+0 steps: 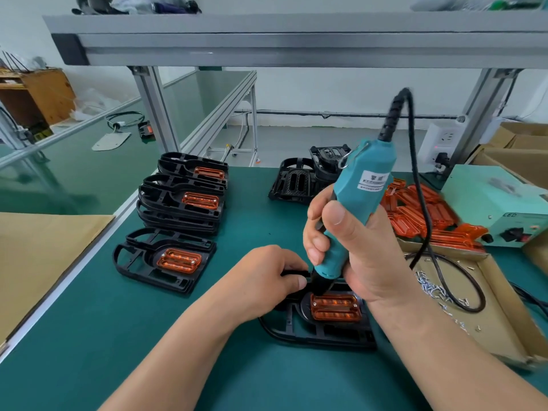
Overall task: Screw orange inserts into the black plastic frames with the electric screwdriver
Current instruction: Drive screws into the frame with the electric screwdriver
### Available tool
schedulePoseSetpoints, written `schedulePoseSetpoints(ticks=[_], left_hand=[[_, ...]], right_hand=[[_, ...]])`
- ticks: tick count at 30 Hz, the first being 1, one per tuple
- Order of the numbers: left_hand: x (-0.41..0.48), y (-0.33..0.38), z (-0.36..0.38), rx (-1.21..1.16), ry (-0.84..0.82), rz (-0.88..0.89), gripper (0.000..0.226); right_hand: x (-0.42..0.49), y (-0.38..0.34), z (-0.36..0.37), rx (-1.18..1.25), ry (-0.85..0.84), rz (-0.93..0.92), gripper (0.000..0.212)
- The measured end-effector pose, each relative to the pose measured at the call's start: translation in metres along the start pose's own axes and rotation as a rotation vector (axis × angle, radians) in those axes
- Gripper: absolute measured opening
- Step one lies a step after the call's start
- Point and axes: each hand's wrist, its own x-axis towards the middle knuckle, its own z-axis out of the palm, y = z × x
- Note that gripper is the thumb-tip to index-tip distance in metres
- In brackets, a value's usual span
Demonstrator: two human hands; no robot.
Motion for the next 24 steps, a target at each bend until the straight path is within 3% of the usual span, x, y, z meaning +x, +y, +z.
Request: schedulePoseSetpoints(ticks=[5, 12, 16, 20, 24], left_hand=[[-0.001, -0.001, -0.001, 0.016, 0.024, -0.004, 0.012], [-0.005, 0.002, -0.002, 0.145, 0.062, 0.040, 0.027], [-0.008, 0.006, -0.005, 0.186, 0.079, 0.087, 0.045], [-0.015, 0.014, -0.002, 0.228, -0.033, 0.237, 0.083], [-0.019, 0.017, 0.009, 0.478, -0.061, 0.348, 0.104]], right_hand=[[0.000, -0.014, -0.011, 0.076, 0.084, -0.164, 0.048], [-0.008, -0.007, -0.060, 0.250, 0.481, -0.148, 0.049], [-0.014, -0.004, -0.081, 0.292, 0.639, -0.151, 0.044], [-0.016, -0.003, -0.089, 0.286, 0.714, -0.160, 0.043], [-0.016, -0.002, -0.089, 0.293, 0.727, -0.152, 0.042]])
